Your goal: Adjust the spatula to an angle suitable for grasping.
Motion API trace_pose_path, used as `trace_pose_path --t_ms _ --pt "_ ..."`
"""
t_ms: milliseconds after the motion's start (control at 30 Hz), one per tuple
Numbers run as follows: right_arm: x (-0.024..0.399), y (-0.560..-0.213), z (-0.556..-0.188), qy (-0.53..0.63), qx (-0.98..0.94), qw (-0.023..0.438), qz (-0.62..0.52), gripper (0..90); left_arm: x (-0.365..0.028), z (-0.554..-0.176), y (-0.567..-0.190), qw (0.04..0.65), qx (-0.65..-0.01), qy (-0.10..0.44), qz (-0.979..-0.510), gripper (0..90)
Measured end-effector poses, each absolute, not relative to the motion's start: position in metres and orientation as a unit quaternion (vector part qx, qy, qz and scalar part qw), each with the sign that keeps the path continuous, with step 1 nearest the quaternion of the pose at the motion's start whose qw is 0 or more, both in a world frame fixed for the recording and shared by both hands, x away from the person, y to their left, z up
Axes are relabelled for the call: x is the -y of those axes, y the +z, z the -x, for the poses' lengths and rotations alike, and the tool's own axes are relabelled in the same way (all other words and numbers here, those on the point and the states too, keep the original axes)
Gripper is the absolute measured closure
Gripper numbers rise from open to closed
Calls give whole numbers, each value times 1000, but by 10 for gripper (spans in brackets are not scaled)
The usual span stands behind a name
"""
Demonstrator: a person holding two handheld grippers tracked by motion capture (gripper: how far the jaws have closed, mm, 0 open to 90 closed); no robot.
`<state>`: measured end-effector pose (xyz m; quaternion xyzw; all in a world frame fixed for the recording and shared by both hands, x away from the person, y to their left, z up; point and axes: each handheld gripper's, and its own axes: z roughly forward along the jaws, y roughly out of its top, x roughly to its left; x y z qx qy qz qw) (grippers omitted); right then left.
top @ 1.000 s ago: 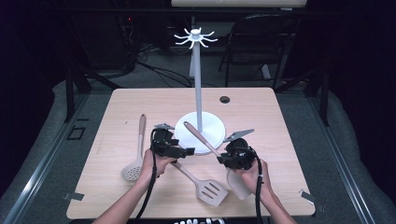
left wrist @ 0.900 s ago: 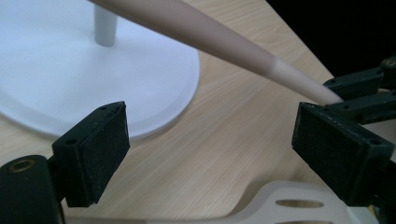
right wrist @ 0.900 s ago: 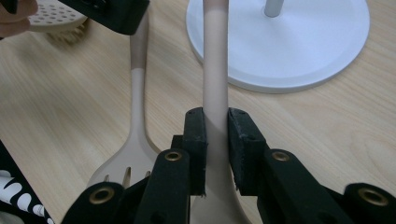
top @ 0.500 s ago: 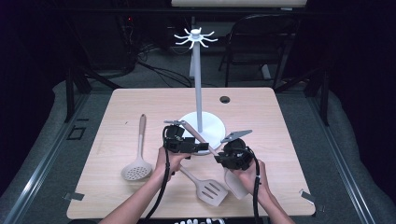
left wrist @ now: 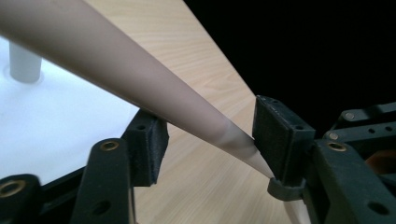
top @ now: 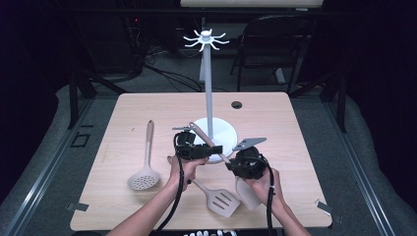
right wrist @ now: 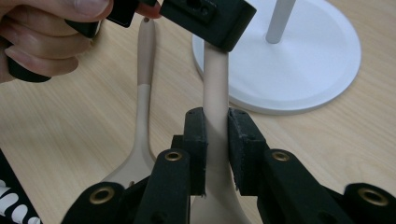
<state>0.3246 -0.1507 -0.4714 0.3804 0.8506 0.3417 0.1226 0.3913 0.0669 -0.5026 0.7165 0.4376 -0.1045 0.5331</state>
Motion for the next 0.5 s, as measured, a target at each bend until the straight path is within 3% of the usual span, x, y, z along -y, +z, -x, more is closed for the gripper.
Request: trace_pose_path --t_ms 500 --pt "158 -465 -323 362 -837 160 -378 787 -56 -390 -480 579 -402 -82 -704 639"
